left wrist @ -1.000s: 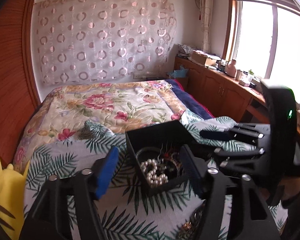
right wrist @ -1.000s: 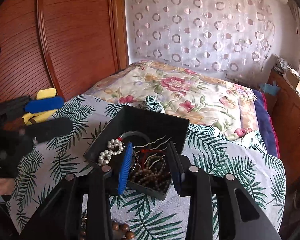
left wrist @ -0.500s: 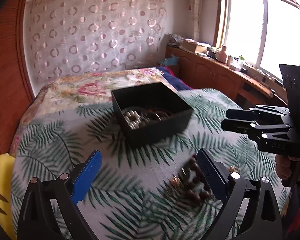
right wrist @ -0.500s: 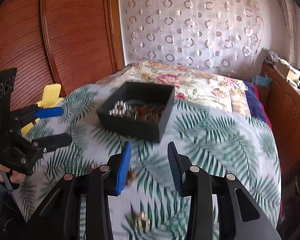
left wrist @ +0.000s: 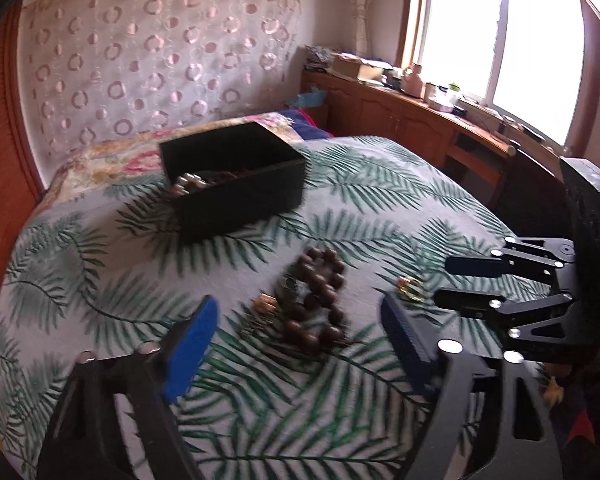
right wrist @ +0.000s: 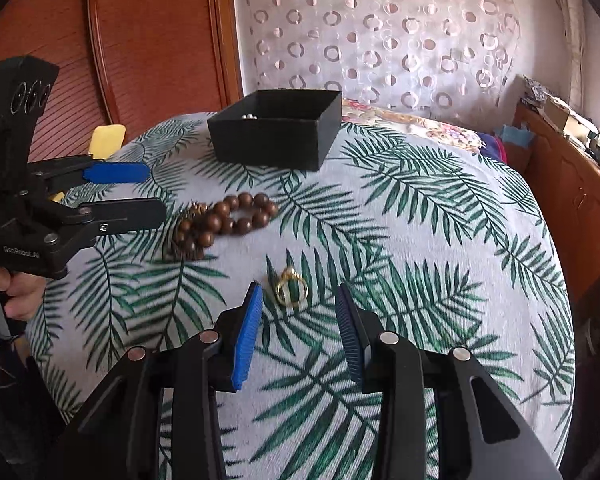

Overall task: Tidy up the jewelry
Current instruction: 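Move both tools back to the wooden beads and gold ring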

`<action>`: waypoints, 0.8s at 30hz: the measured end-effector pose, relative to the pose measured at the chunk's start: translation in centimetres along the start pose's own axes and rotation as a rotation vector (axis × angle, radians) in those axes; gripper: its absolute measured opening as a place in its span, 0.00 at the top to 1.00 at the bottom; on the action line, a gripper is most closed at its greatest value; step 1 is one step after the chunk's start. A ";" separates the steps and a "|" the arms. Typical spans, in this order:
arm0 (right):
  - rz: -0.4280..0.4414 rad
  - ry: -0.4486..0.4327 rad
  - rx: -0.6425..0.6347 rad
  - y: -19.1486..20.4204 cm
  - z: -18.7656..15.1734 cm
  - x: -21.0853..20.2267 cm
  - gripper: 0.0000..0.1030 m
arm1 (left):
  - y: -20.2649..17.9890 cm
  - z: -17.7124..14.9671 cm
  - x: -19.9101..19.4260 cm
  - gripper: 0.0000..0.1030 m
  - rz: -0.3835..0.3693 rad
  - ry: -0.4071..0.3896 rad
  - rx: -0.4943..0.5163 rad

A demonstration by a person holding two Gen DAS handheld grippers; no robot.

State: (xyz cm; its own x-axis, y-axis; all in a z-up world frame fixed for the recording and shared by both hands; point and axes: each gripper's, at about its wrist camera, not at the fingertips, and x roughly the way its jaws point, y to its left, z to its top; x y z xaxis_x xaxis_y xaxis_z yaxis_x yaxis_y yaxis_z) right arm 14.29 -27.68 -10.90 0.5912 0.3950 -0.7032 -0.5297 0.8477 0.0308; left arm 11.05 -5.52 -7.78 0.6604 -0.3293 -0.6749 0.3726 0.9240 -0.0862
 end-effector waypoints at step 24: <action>0.002 -0.009 0.015 -0.6 -1.0 -0.2 0.61 | -2.2 0.3 3.8 0.88 0.024 0.064 0.061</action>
State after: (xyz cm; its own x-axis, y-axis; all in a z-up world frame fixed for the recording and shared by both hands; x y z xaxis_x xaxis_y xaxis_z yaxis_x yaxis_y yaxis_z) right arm 13.94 -28.64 -11.49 0.5958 0.4000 -0.6965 -0.5219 0.8519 0.0428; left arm 12.92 -8.89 -9.87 0.6271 -0.2921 -0.7221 0.3976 0.9172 -0.0258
